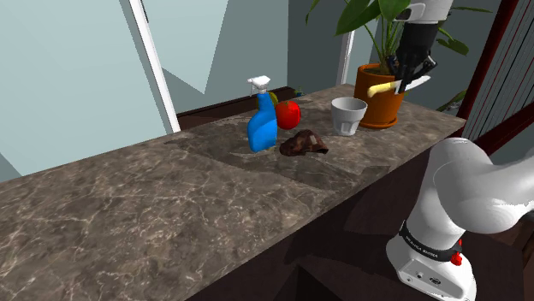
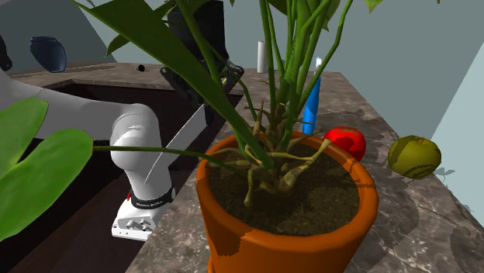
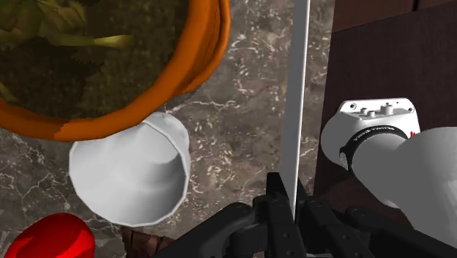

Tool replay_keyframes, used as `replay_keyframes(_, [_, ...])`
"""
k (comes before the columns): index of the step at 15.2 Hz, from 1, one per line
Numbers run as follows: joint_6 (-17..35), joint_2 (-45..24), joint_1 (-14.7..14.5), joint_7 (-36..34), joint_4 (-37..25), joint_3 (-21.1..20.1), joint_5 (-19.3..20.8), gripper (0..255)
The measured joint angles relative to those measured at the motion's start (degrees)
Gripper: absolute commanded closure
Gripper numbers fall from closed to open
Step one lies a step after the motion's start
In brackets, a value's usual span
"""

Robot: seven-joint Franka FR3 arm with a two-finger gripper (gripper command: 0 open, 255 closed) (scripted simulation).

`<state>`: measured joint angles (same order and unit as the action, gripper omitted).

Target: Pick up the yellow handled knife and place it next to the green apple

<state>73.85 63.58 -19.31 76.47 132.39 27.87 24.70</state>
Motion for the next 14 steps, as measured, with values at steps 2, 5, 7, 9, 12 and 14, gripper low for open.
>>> replay_keyframes(2, [2.6, -3.6, -1.8, -0.8, -1.2, 1.1, -0.3, 255])
replay_keyframes(5, [5.5, -9.4, -4.6, -1.3, -4.6, 3.0, -0.8, 255])
replay_keyframes(7, [7.8, -13.2, -6.5, -1.5, -6.4, 4.6, -1.2, 255])
replay_keyframes(9, [9.6, -18.0, -8.9, -1.6, -9.6, 6.3, -2.1, 255])
replay_keyframes(12, [12.7, -24.4, -12.2, -1.2, -13.4, 9.3, -3.5, 255])
replay_keyframes(14, [13.9, -28.3, -14.1, -0.5, -16.2, 11.3, -4.6, 255])
